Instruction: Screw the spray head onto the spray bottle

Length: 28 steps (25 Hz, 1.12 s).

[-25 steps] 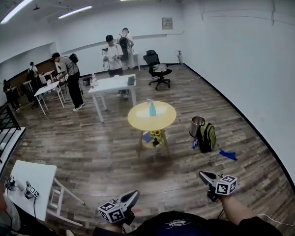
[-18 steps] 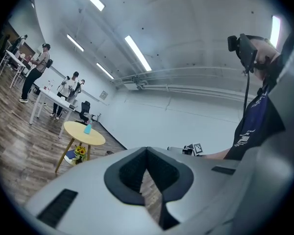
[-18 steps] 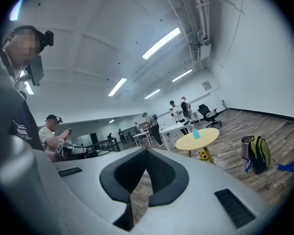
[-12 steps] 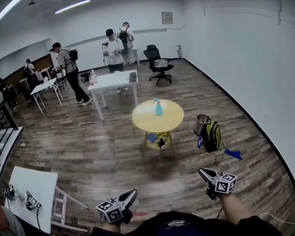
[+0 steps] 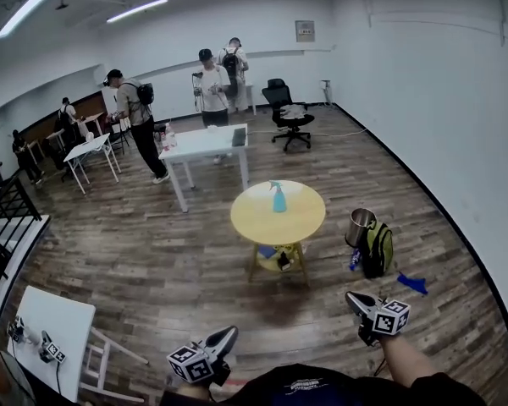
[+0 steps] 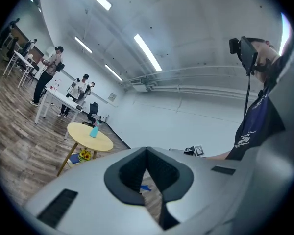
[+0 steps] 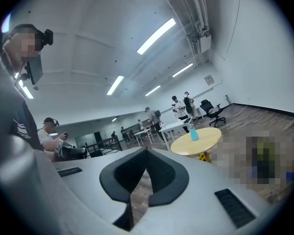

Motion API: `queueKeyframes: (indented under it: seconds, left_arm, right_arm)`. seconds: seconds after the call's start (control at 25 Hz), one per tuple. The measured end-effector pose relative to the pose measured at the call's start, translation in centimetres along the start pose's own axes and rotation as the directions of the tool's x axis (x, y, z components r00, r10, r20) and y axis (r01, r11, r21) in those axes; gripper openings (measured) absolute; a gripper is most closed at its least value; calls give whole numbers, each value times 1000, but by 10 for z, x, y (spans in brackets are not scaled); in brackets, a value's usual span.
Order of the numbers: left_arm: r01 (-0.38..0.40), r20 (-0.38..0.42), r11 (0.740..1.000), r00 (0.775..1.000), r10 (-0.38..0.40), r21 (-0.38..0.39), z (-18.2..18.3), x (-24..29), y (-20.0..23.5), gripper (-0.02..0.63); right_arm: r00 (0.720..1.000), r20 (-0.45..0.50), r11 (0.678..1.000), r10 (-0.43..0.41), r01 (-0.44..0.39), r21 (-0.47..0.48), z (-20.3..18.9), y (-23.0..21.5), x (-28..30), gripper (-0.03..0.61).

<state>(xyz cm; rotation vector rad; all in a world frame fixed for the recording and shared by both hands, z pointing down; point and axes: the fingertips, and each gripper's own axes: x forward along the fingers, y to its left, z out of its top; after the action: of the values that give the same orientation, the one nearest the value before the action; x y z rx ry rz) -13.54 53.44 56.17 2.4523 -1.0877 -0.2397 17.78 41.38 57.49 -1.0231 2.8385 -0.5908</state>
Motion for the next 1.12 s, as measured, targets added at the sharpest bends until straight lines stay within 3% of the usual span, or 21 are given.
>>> queueKeyframes:
  seconds: [0.32, 0.6, 0.8, 1.12]
  left_arm:
    - [-30, 63, 1000, 998, 29, 3, 24, 141, 5, 12]
    - [-54, 55, 998, 997, 54, -17, 26, 208, 13, 12]
    - [-48, 43, 999, 998, 48, -6, 43, 233, 44, 12]
    - [-11, 33, 1000, 999, 11, -3, 95, 238, 143, 12]
  right_arm:
    - [995, -16, 993, 99, -100, -56, 73, -113, 21, 20]
    - [993, -27, 992, 118, -120, -42, 99, -184, 34, 20]
    - [993, -34, 993, 111, -112, -22, 101, -211, 69, 20]
    - [997, -26, 997, 79, -80, -22, 113, -215, 176, 20]
